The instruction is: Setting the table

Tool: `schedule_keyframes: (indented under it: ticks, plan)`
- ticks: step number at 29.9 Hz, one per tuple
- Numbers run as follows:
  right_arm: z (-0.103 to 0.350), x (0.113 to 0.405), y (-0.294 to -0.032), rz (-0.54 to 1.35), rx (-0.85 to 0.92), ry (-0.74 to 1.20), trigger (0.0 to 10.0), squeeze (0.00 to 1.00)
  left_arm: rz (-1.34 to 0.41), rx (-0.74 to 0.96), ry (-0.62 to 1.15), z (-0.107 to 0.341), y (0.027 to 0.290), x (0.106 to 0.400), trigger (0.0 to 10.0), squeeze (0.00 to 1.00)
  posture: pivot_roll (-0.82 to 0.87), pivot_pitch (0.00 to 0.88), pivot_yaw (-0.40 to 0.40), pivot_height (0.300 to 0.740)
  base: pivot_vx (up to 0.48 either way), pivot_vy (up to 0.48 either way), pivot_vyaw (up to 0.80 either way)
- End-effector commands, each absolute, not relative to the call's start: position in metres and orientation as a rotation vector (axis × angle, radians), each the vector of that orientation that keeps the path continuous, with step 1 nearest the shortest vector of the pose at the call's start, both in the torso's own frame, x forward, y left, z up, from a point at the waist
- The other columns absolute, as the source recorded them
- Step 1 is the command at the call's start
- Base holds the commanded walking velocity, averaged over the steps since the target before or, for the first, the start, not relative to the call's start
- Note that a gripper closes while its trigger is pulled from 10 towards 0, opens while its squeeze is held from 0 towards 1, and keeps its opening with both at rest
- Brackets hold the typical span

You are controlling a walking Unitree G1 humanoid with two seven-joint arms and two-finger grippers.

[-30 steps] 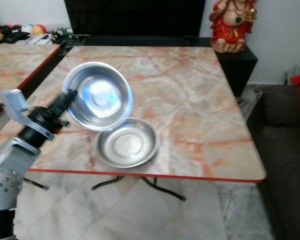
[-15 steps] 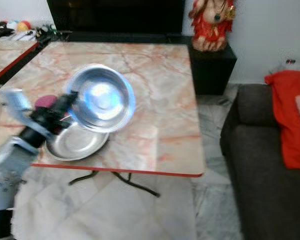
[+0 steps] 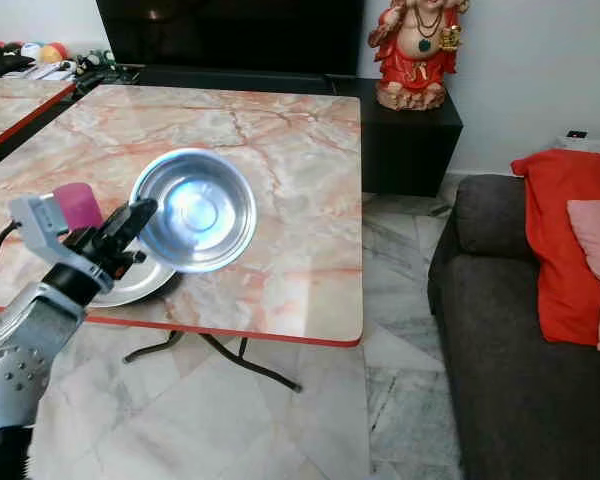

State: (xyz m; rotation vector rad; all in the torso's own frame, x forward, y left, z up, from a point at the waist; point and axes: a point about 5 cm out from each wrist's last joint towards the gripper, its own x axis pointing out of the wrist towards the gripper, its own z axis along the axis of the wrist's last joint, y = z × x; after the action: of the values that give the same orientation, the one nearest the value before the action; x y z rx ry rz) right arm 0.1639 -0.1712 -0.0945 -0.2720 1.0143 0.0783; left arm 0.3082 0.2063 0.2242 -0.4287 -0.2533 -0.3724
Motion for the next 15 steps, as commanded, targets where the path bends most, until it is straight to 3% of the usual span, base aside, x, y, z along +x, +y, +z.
schedule_keyframes:
  ticks: [1, 5, 11, 15]
  plan:
    - [-0.095, 0.162, -0.169, 0.083, -0.263, 1.018, 10.0, 0.00, -0.352, -0.383, -0.257, 0.226, 0.216, 0.306, 10.0, 0.00, 0.06, 0.123, 0.004, 0.740, 0.000, 0.000, 0.80]
    - [-0.096, 0.161, -0.169, 0.077, -0.251, 1.023, 10.0, 0.00, -0.342, -0.382, -0.240, 0.225, 0.221, 0.307, 10.0, 0.00, 0.06, 0.123, 0.004, 0.740, 0.000, 0.000, 0.14]
    - [-0.096, 0.162, -0.168, 0.076, -0.250, 1.024, 10.0, 0.00, -0.363, -0.354, -0.217, 0.220, 0.211, 0.309, 10.0, 0.00, 0.06, 0.120, 0.006, 0.740, 0.000, 0.414, 0.00]
    - [-0.096, 0.161, -0.168, 0.073, -0.245, 1.024, 10.0, 0.00, -0.365, -0.326, -0.209, 0.217, 0.210, 0.309, 10.0, 0.00, 0.05, 0.112, 0.008, 0.740, 0.000, 0.000, 0.00]
